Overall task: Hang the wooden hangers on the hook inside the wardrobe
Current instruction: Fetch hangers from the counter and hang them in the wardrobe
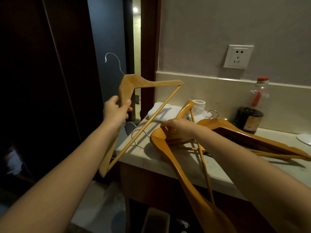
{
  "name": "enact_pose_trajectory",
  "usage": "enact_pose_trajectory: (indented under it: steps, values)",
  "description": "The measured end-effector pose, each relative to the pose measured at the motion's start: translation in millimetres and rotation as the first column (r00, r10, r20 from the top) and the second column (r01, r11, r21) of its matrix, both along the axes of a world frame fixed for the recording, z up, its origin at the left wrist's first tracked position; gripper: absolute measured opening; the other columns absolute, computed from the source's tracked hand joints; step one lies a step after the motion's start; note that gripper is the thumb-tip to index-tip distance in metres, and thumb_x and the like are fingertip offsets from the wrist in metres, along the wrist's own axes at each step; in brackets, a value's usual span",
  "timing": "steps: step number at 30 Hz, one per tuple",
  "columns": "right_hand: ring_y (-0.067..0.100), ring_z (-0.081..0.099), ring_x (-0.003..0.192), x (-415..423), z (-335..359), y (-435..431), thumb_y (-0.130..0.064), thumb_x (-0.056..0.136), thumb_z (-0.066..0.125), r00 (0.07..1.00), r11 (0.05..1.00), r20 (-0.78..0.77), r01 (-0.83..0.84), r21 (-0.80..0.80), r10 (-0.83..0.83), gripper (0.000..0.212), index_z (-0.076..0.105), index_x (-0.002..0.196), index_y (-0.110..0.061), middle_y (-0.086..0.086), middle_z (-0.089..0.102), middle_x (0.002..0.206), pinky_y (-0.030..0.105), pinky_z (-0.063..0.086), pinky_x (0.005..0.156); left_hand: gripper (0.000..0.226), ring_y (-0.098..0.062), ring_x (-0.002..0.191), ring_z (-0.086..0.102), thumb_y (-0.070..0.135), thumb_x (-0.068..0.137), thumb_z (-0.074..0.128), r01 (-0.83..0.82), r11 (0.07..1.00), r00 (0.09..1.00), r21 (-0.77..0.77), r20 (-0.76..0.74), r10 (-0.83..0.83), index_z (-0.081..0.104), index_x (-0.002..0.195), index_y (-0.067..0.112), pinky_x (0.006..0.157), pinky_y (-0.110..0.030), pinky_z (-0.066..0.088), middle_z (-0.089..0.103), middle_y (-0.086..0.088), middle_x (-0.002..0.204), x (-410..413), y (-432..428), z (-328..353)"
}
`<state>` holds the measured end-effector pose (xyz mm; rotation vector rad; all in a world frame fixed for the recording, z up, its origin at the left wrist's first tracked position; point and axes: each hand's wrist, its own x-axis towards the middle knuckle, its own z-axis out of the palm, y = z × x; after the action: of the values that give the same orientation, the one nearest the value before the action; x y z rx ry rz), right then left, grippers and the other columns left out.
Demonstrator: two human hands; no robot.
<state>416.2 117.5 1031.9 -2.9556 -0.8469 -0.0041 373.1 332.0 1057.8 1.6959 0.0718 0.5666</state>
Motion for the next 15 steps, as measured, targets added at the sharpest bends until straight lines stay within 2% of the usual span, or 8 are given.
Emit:
enact_pose_trajectory:
  steps: [5, 9, 12, 15]
  values:
    - [0.023, 0.053, 0.114, 3, 4, -2, -0.019, 0.089, 0.057, 0.985, 0.995, 0.151, -0.068, -0.079, 0.08, 0.045, 0.045, 0.132, -0.023, 0.005, 0.058, 0.122, 0.035, 0.048, 0.095, 0.015, -0.009, 0.056, 0.05, 0.025, 0.093, 0.052, -0.006, 1.0, 1.0, -0.019, -0.014, 0.005, 0.054, 0.104, 0.016, 0.05, -0.02, 0.041, 0.061, 0.001, 0.078, 2, 2, 0]
    - [0.026, 0.05, 0.117, -3, 16, -7, -0.017, 0.091, 0.055, 0.961, 0.992, 0.248, -0.113, -0.048, 0.122, 0.036, 0.048, 0.126, -0.019, 0.008, 0.055, 0.125, 0.036, 0.045, 0.098, 0.016, -0.009, 0.057, 0.05, 0.025, 0.094, 0.05, -0.009, 0.999, 1.0, -0.048, -0.02, 0.008, 0.054, 0.105, 0.015, 0.05, -0.02, 0.041, 0.06, 0.0, 0.079, 3, 1, 4]
    - [0.024, 0.054, 0.11, -11, 23, -15, -0.02, 0.089, 0.058, 0.921, 0.987, 0.357, -0.157, -0.035, 0.159, 0.034, 0.051, 0.122, -0.016, 0.008, 0.058, 0.119, 0.032, 0.04, 0.096, 0.016, -0.008, 0.057, 0.049, 0.025, 0.094, 0.049, -0.001, 0.997, 1.0, -0.08, -0.021, 0.0, 0.054, 0.106, 0.014, 0.049, -0.02, 0.041, 0.059, 0.001, 0.079, 3, -5, 8]
    - [0.024, 0.057, 0.104, -17, 27, -27, -0.021, 0.089, 0.058, 0.906, 0.988, 0.394, -0.15, -0.034, 0.151, 0.036, 0.05, 0.124, -0.016, 0.009, 0.06, 0.114, 0.033, 0.039, 0.094, 0.017, -0.008, 0.057, 0.05, 0.026, 0.094, 0.049, 0.022, 0.995, 0.999, -0.1, -0.02, -0.025, 0.055, 0.105, 0.014, 0.05, -0.019, 0.042, 0.06, 0.001, 0.079, 2, -12, 15]
